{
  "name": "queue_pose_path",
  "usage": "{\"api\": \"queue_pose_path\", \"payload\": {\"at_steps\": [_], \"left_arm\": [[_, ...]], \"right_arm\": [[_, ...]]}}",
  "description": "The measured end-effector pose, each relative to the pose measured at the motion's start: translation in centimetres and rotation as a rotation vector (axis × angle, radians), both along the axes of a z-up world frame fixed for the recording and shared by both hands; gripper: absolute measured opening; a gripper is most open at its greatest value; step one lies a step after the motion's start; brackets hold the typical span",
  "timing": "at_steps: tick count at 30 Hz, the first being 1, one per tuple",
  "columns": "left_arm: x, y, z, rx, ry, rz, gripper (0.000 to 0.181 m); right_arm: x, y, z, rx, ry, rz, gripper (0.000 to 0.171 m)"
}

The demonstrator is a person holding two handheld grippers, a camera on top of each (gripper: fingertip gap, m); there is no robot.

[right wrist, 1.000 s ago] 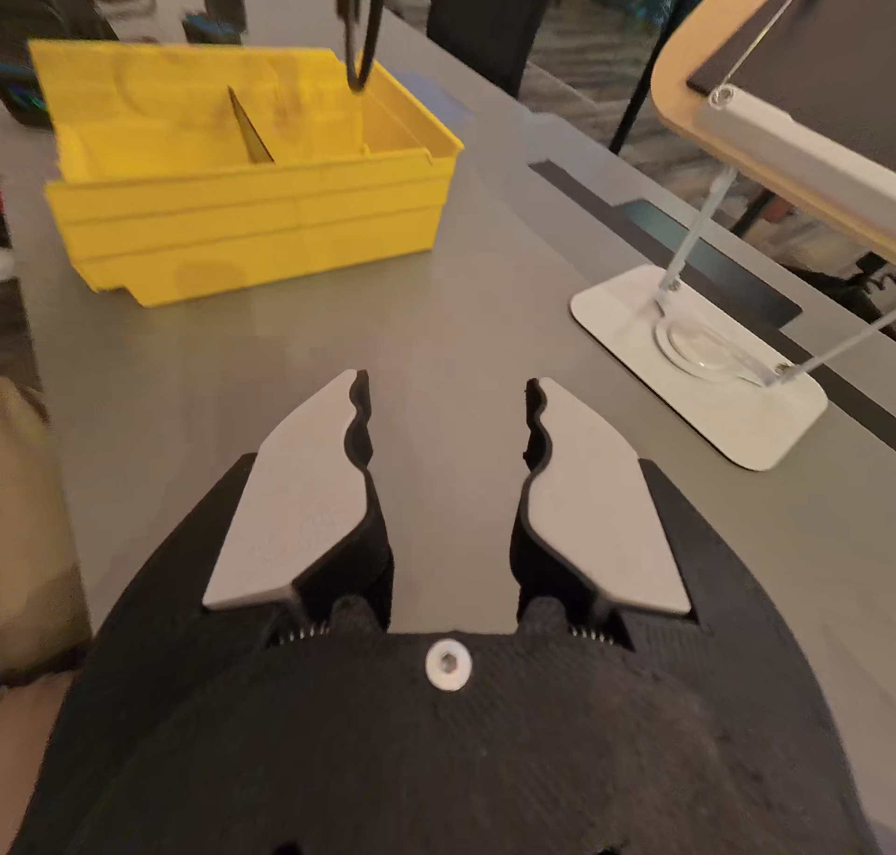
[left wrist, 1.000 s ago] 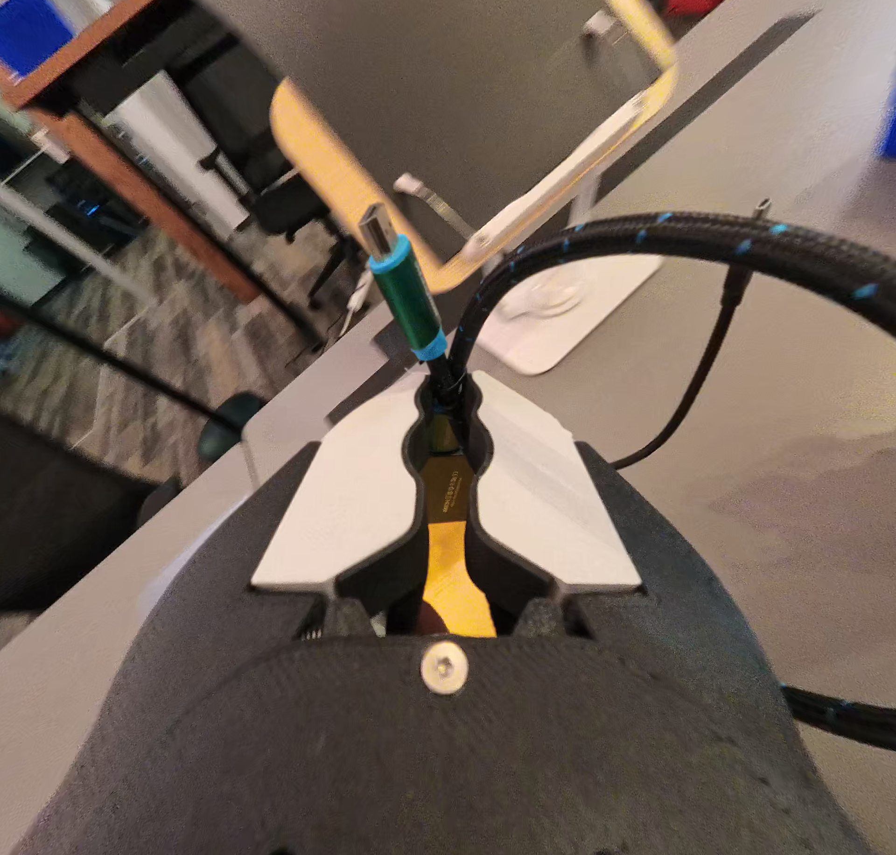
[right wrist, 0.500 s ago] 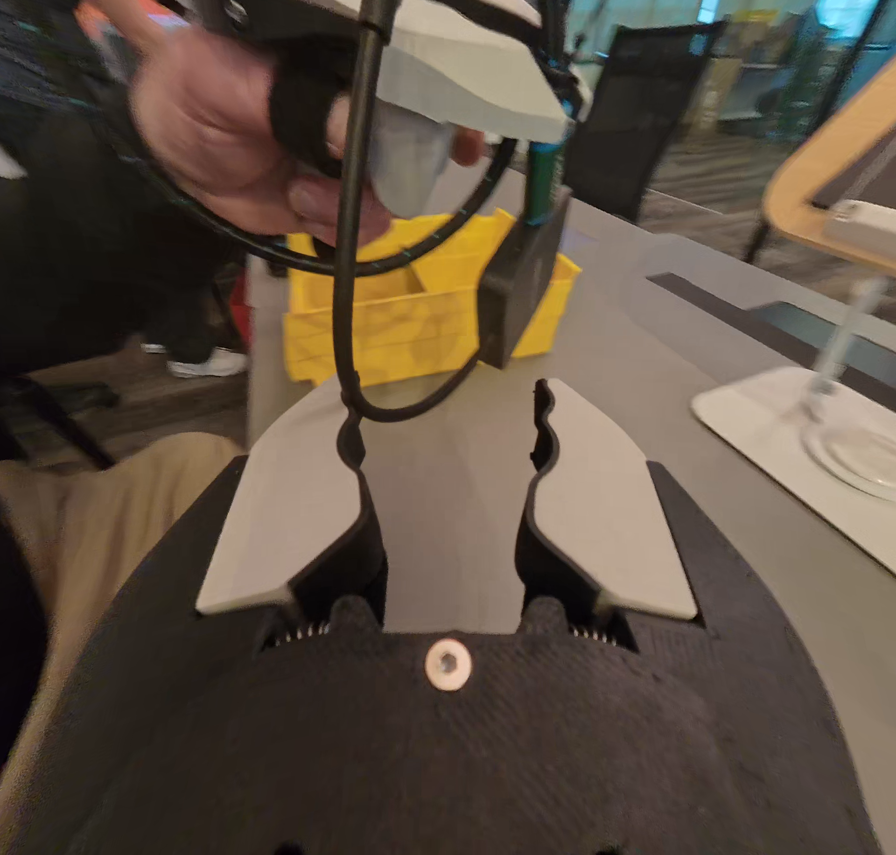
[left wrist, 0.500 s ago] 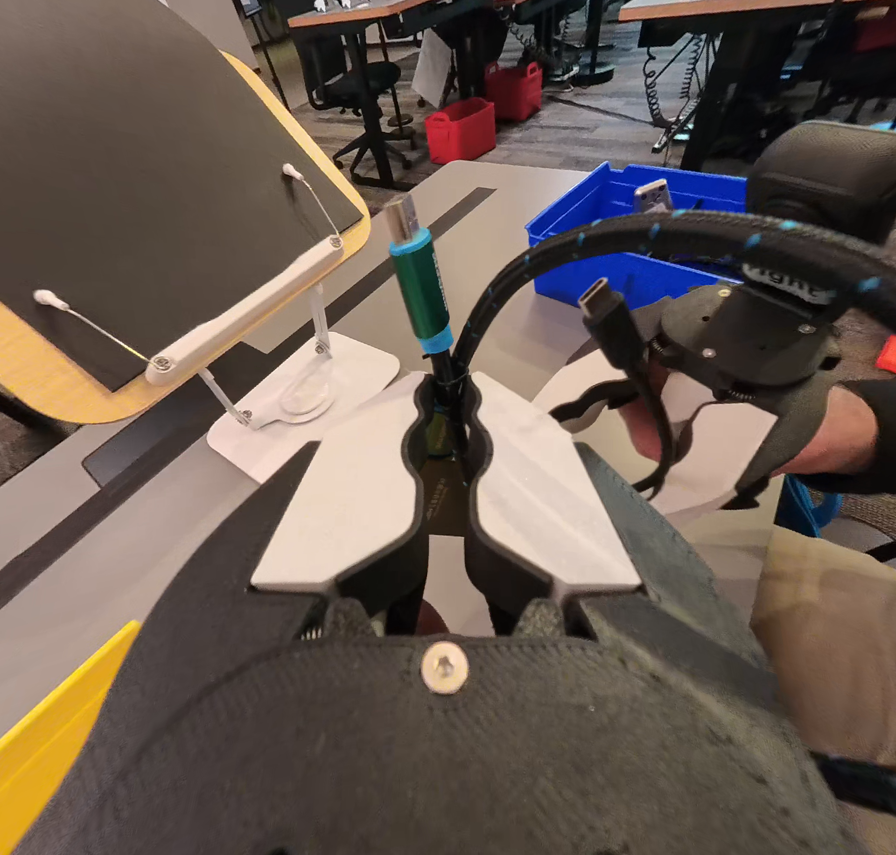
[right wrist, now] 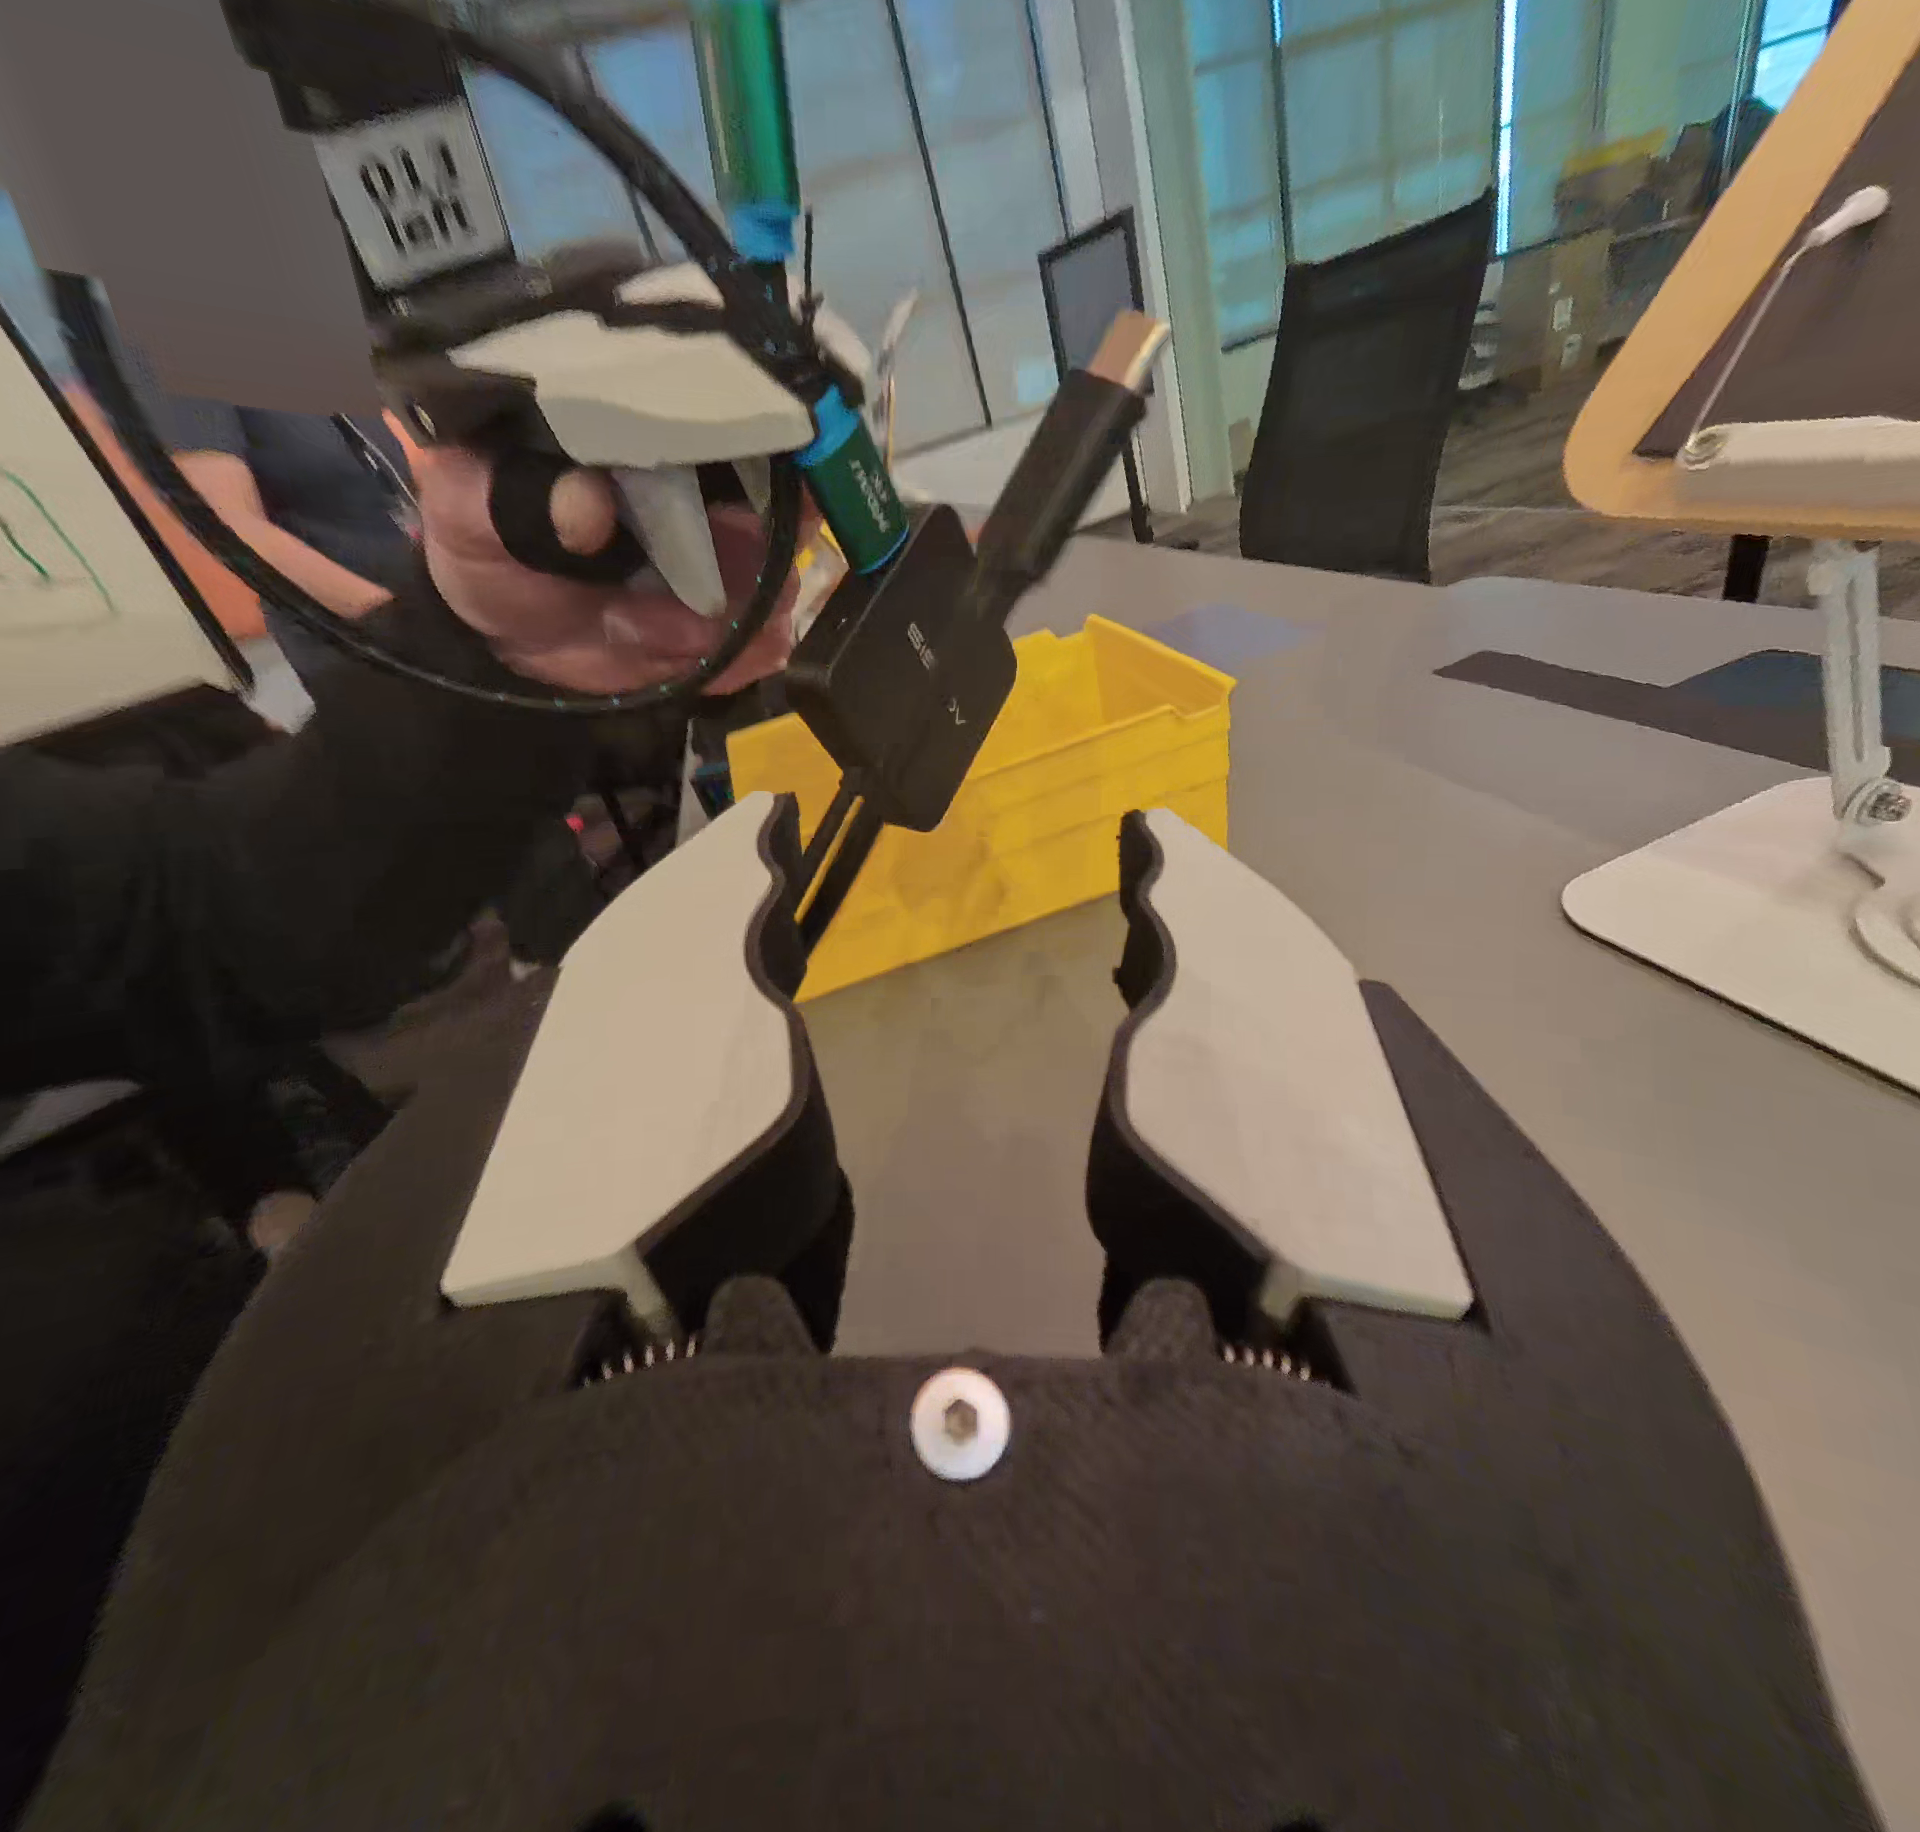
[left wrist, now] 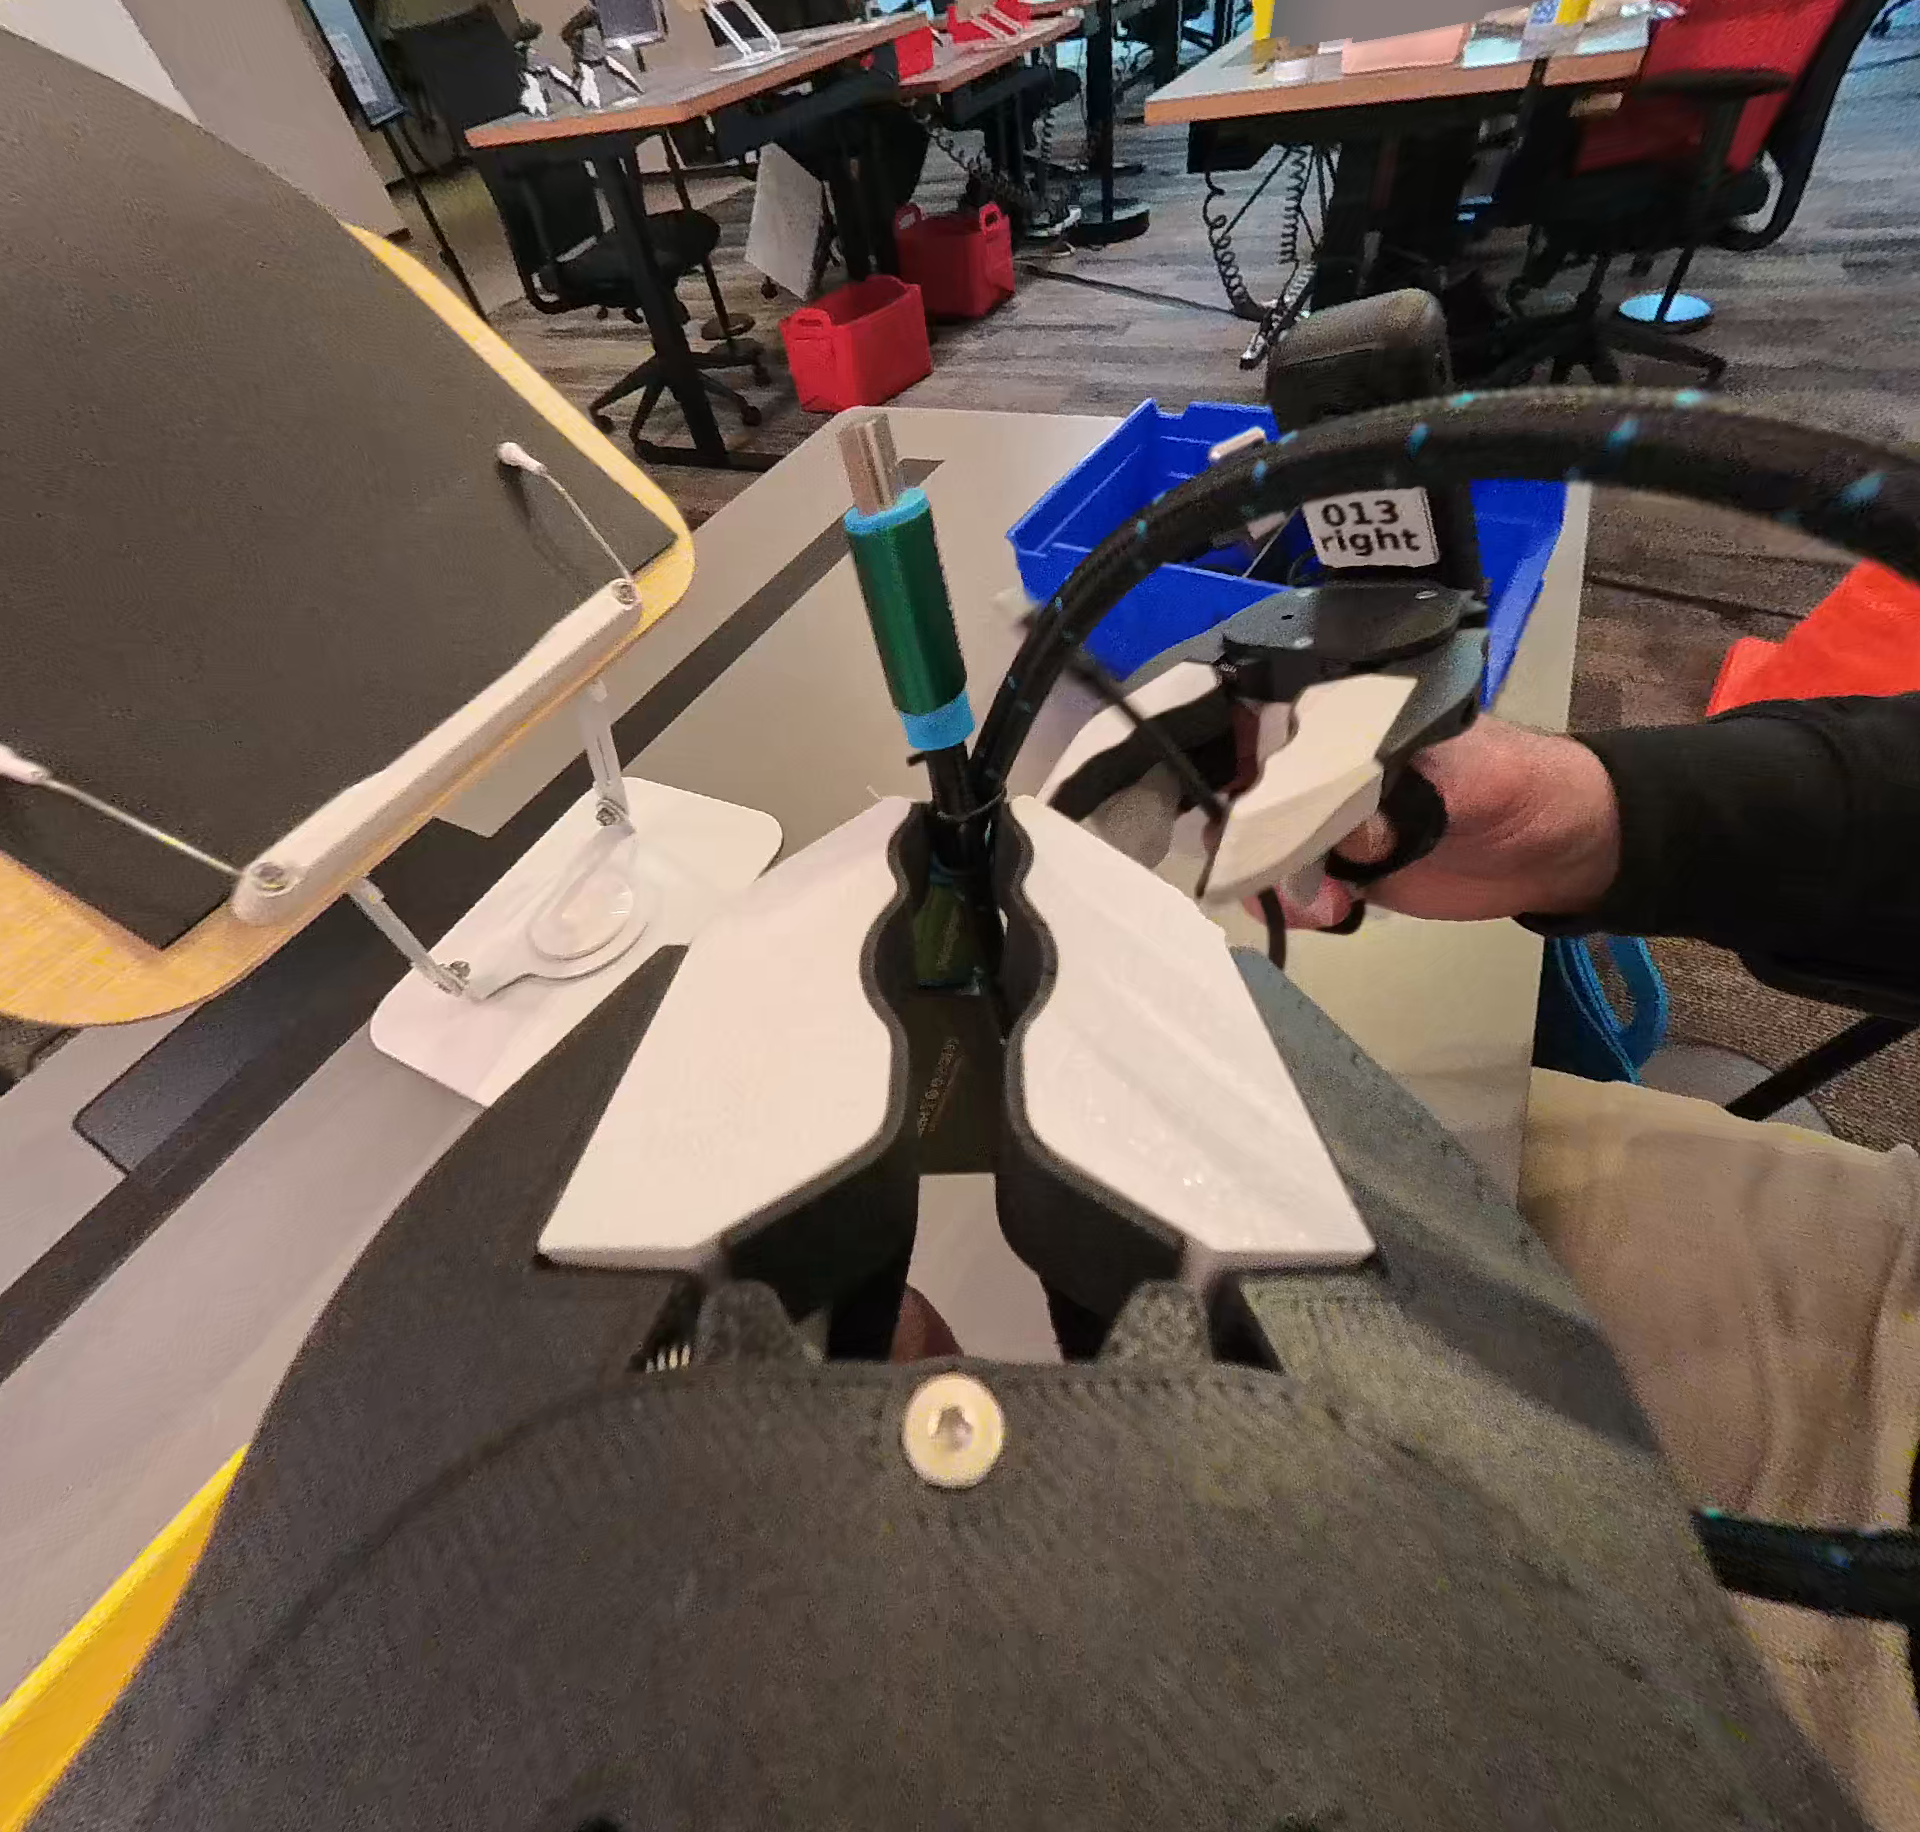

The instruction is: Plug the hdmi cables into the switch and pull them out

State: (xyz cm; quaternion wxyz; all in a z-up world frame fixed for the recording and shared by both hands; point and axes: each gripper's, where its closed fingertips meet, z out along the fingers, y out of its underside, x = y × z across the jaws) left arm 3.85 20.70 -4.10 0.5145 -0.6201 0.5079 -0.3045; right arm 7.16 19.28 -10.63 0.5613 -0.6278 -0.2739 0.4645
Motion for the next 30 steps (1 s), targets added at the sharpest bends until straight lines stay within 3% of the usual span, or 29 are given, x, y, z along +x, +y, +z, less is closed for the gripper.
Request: {"api": "queue_pose_path", "payload": {"at_steps": [3,11,15,20,24,30], "left_arm": [[1.1,-1.1,-0.6,0.008,0.013,-0.029,0.011],[1.9,-2.5,-2.7,0.026,0.104,-0.077,0.012],[1.2,-2.4,-1.9,0.025,0.078,-0.079,0.011],[-0.4,-1.8,-0.4,0.014,0.010,-0.089,0.011],[-0.8,-1.5,0.1,-0.008,-0.032,-0.094,0.011],[0.8,-1.5,-2.5,0.021,0.063,-0.046,0.011]], "right_arm": [[-1.9,-0.4,-1.1,0.008,-0.101,0.018,0.060],[-3.6,-0.7,-1.8,-0.012,-0.144,0.072,0.070],[-2.9,-1.3,0.5,-0.045,0.091,0.186,0.065],[1.1,1.5,1.3,-0.107,0.250,0.046,0.057],[1.0,2.2,-0.4,-0.133,0.155,0.003,0.057],[-3.0,0.2,-1.2,-0.028,-0.107,0.044,0.065]]}}
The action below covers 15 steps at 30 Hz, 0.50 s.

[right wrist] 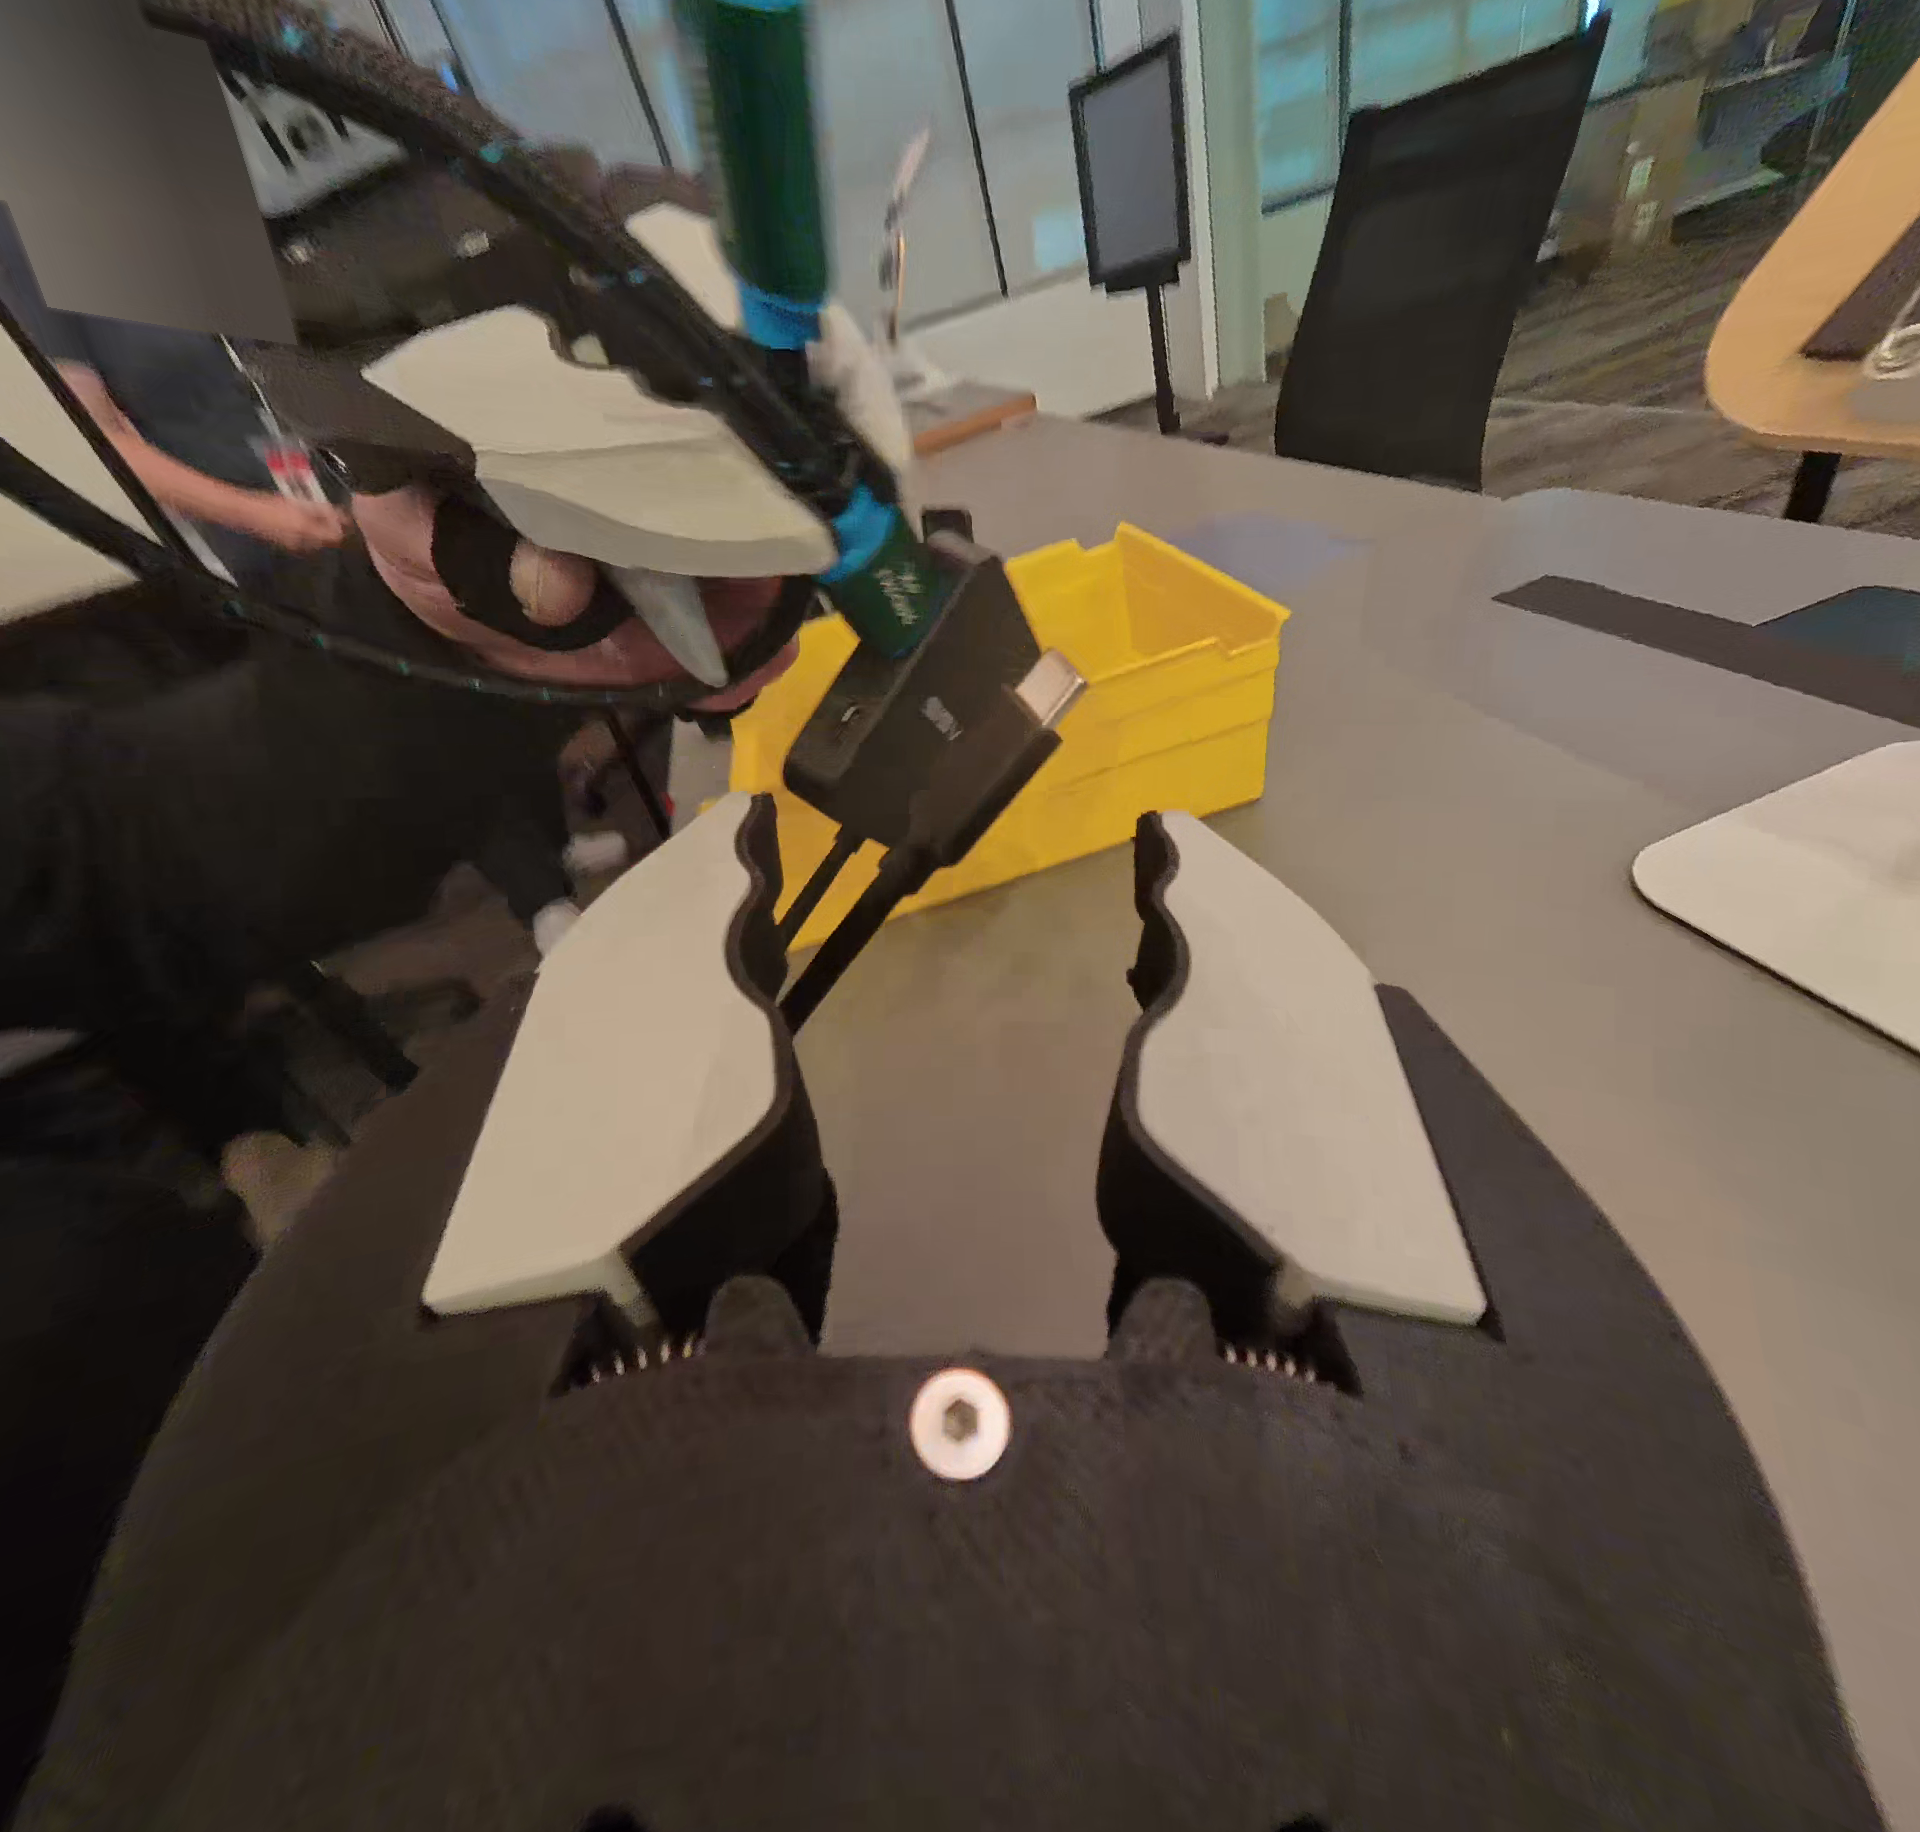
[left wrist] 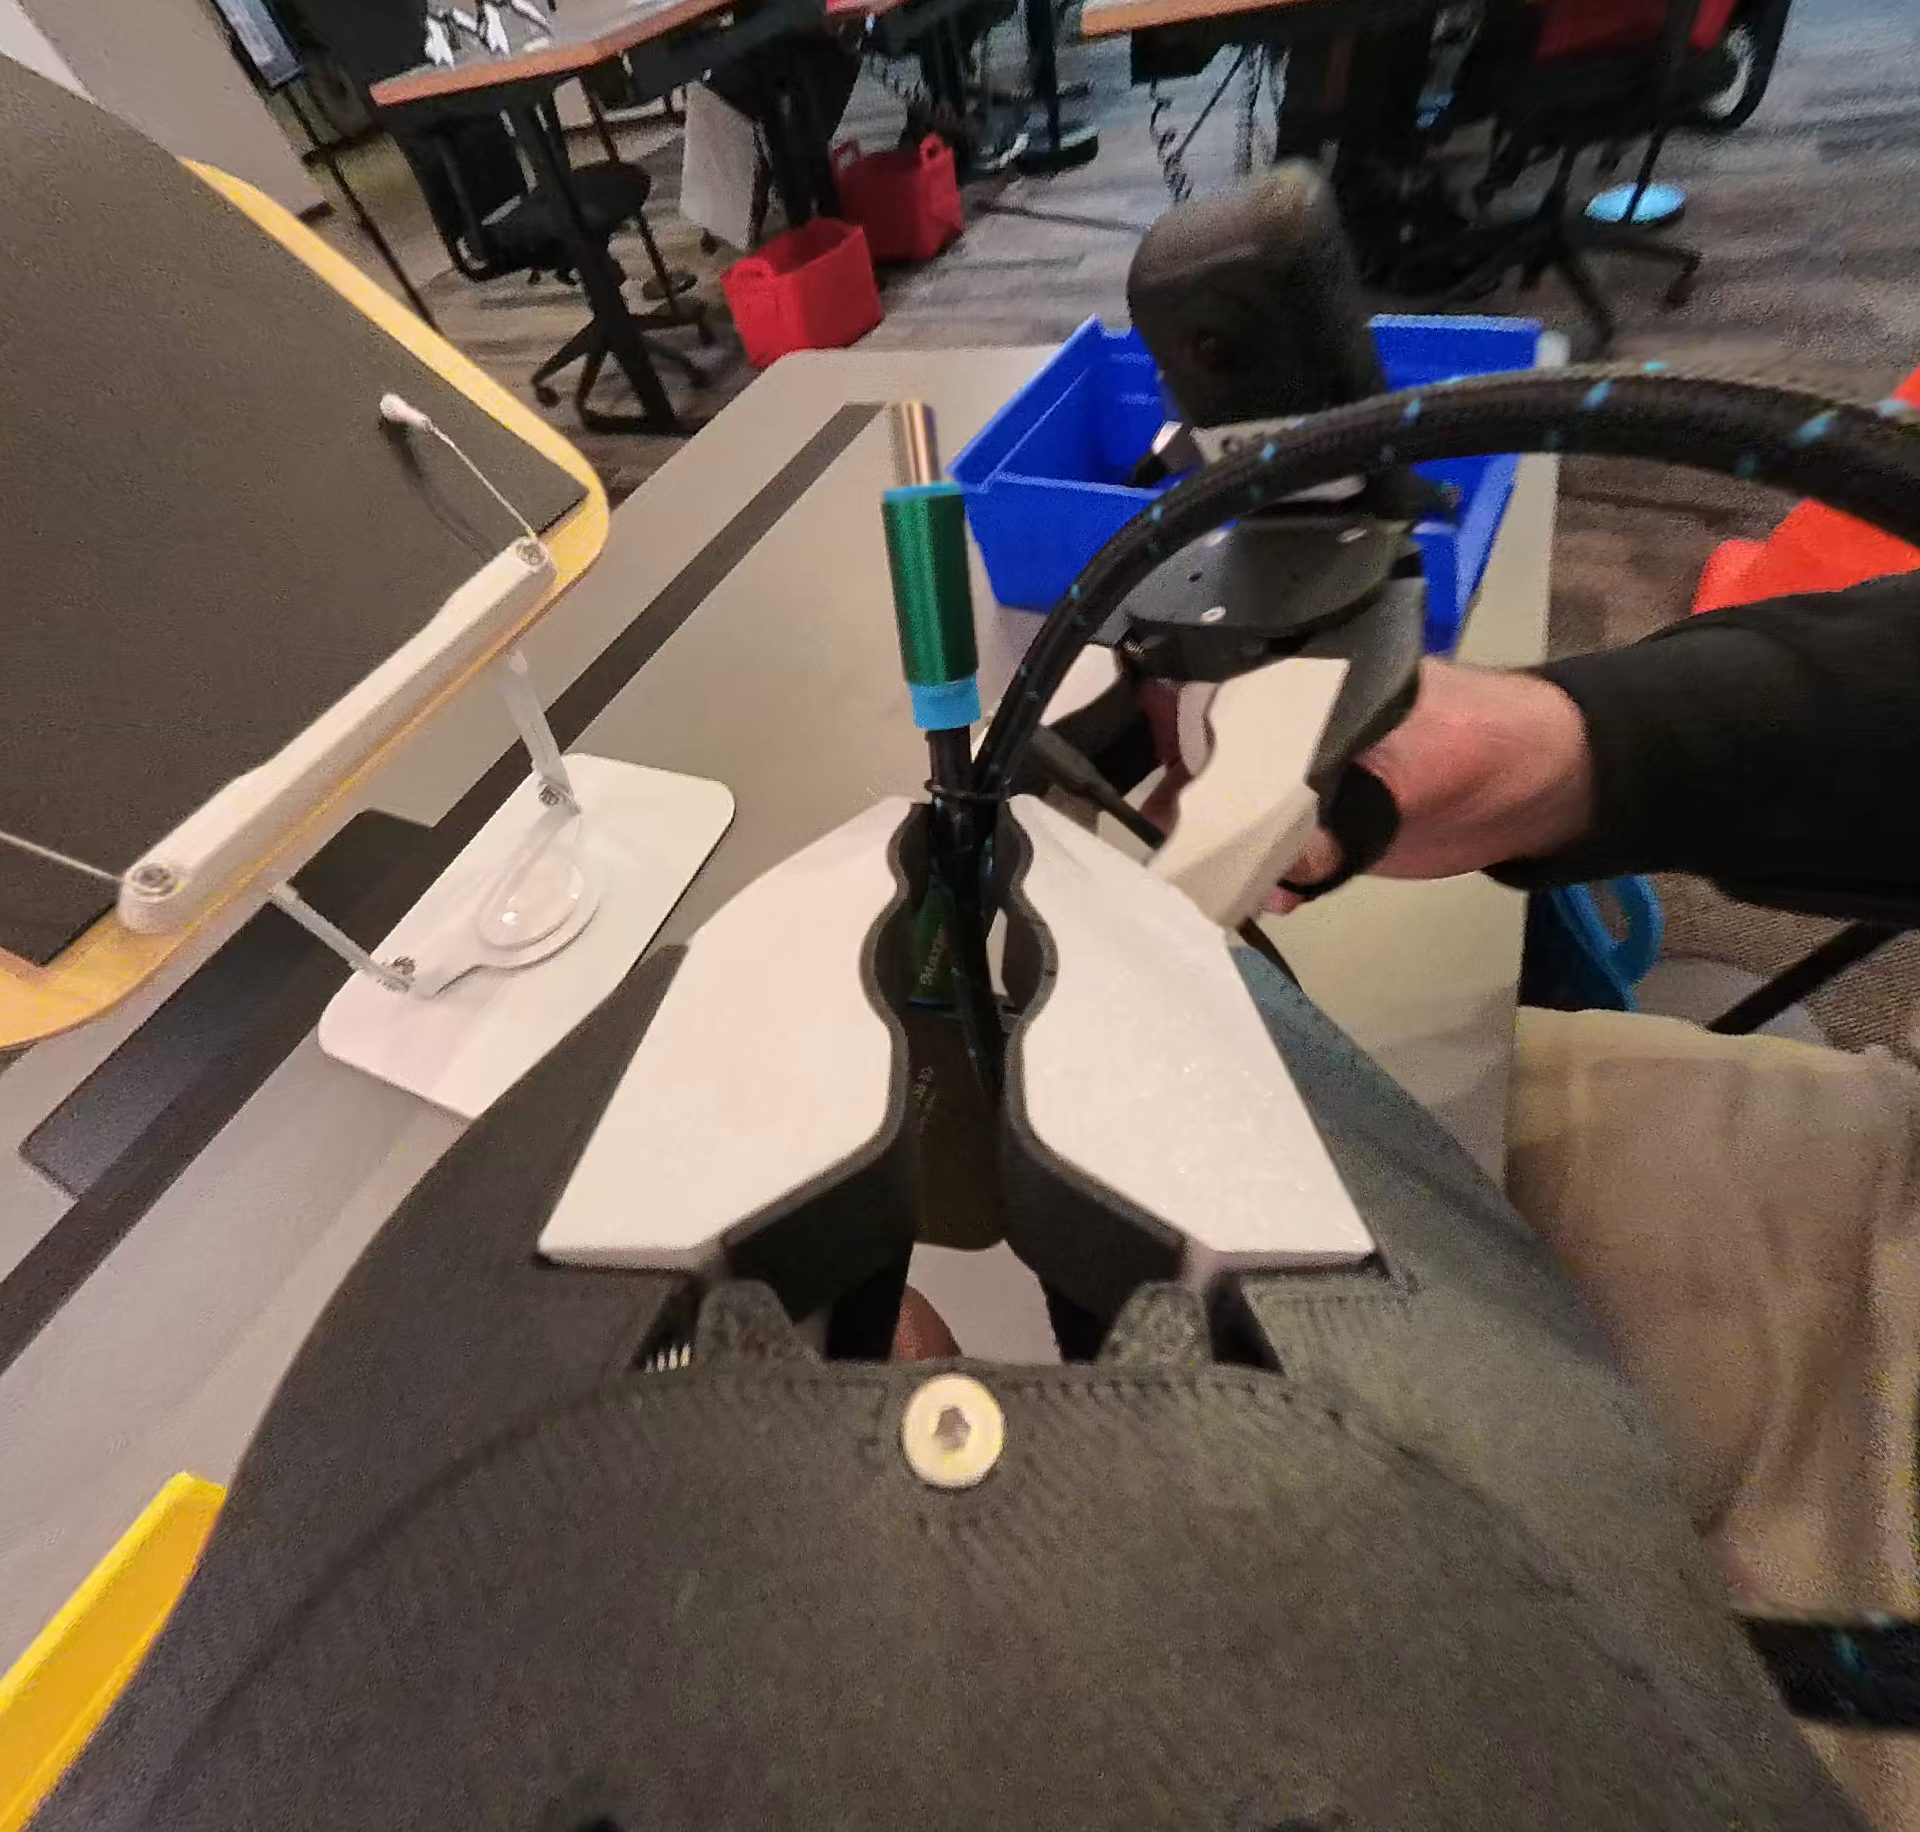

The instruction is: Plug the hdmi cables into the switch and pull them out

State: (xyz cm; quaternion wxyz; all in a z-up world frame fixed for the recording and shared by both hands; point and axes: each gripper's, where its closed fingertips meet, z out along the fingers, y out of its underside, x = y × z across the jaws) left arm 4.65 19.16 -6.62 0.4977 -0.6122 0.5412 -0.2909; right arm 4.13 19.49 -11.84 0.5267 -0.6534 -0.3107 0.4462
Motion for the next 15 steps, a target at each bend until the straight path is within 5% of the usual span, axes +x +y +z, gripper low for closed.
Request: {"api": "queue_pose_path", "payload": {"at_steps": [4,15], "left_arm": [[1.3,-0.5,-1.2,0.024,0.023,0.022,0.012],[2.4,-0.4,-2.0,0.086,0.018,0.088,0.012]], "right_arm": [[-1.3,-0.2,-2.1,-0.029,-0.164,-0.004,0.066],[-2.5,-1.3,-1.8,-0.170,-0.037,0.078,0.050]]}}
